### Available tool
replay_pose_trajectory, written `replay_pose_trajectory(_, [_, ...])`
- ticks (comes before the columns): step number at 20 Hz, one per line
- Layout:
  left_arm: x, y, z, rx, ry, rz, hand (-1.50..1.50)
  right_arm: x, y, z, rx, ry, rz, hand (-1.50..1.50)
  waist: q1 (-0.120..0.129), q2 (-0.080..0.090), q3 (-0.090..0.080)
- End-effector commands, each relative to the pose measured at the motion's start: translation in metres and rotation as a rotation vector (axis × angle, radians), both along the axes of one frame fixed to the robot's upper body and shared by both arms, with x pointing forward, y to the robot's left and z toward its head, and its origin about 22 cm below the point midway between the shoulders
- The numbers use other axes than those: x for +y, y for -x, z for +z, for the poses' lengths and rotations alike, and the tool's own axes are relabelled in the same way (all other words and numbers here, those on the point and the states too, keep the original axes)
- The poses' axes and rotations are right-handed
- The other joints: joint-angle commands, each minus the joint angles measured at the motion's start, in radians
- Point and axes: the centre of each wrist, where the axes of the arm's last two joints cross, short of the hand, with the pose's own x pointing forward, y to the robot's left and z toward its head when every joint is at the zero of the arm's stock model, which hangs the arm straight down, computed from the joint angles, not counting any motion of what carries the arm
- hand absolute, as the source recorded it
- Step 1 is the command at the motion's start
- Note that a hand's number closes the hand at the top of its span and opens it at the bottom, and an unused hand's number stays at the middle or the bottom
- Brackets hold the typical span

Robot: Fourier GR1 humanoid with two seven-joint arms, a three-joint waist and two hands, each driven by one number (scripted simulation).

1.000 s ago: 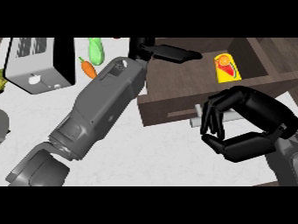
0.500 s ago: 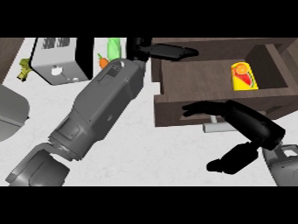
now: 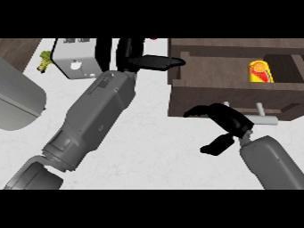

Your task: Pick up the cup, place it into the drawer and close the drawer

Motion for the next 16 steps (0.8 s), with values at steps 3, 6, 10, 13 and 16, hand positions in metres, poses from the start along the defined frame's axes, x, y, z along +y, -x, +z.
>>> replay_pose_trajectory(3, [0.041,0.006,-0.026,-0.001,0.016,-0.01,-1.5,-0.005,-0.043,-0.026,0.004,0.054,-0.069,1.5,0.047,0.006,0.001])
replay_pose_trajectory(6, [0.036,0.009,-0.015,0.004,0.038,-0.027,-1.5,-0.023,-0.052,-0.033,-0.065,-0.028,-0.09,1.5,0.061,0.002,0.003])
replay_pose_trajectory(10, [0.065,0.011,-0.025,0.001,0.01,-0.04,-1.5,-0.046,-0.082,0.0,-0.139,-0.076,-0.171,1.5,0.095,0.013,0.004])
replay_pose_trajectory(13, [0.069,0.009,-0.013,0.007,0.016,-0.041,-1.5,-0.054,-0.098,0.021,-0.192,-0.15,-0.235,1.5,0.101,0.017,0.004])
replay_pose_trajectory(16, [0.071,0.017,-0.027,0.002,0.017,-0.064,-1.5,-0.066,-0.11,0.043,-0.243,-0.14,-0.302,1.5,0.126,0.029,0.005])
